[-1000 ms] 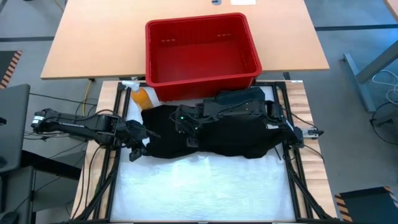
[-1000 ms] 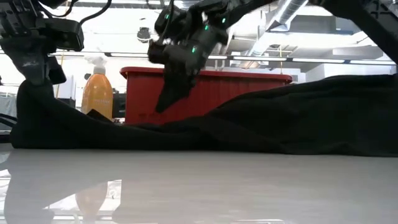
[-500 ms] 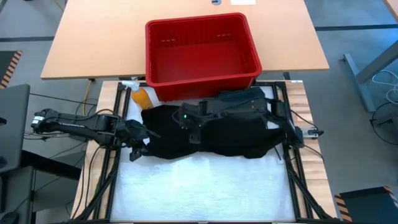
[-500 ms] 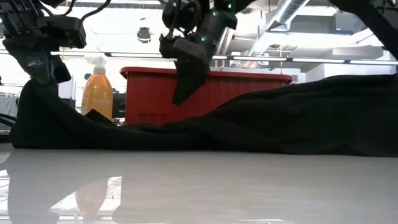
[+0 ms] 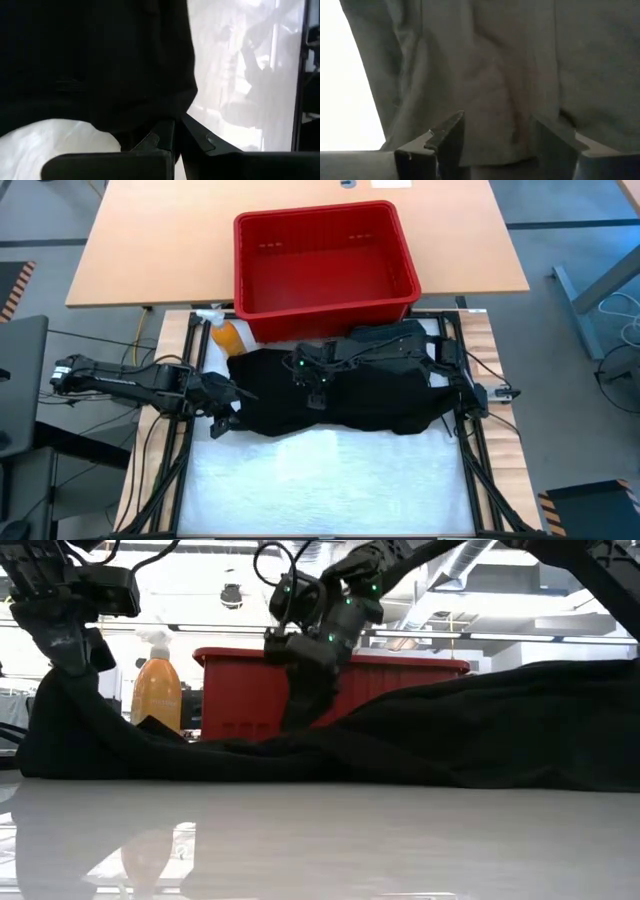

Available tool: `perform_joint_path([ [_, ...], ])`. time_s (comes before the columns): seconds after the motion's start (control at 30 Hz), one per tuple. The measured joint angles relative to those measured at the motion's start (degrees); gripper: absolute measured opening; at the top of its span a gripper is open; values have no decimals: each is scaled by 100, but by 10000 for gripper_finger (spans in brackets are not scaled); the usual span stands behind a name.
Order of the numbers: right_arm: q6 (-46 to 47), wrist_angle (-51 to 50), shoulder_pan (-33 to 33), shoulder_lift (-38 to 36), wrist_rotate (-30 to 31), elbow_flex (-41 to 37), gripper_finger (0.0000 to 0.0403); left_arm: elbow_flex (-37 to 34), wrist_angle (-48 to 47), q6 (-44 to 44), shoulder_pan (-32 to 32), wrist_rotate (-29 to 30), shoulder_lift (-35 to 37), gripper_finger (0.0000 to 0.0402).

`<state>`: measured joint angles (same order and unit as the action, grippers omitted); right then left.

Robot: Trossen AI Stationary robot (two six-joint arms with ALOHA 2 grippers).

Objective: Fold Laundry from Bin
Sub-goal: Fold the black shirt from the red laundry bin

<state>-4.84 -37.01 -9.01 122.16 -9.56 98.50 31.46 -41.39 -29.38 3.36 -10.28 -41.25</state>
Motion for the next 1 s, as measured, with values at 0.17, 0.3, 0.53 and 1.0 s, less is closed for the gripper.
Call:
perform_joint_path([
  [0.17,-200,538,0,-2,59,-254,235,0,31,-264,-7,188,0,0],
  [0.3,-357,598,-3,10,96,-361,201,0,27,-503,-9,210,0,0],
  [0.53,-191,503,4,5,53,-355,36,0,4,-99,-13,207,0,0],
  [1.0,579,140,848,-451,-836,435,11,0,-24,949,-13,196,0,0],
])
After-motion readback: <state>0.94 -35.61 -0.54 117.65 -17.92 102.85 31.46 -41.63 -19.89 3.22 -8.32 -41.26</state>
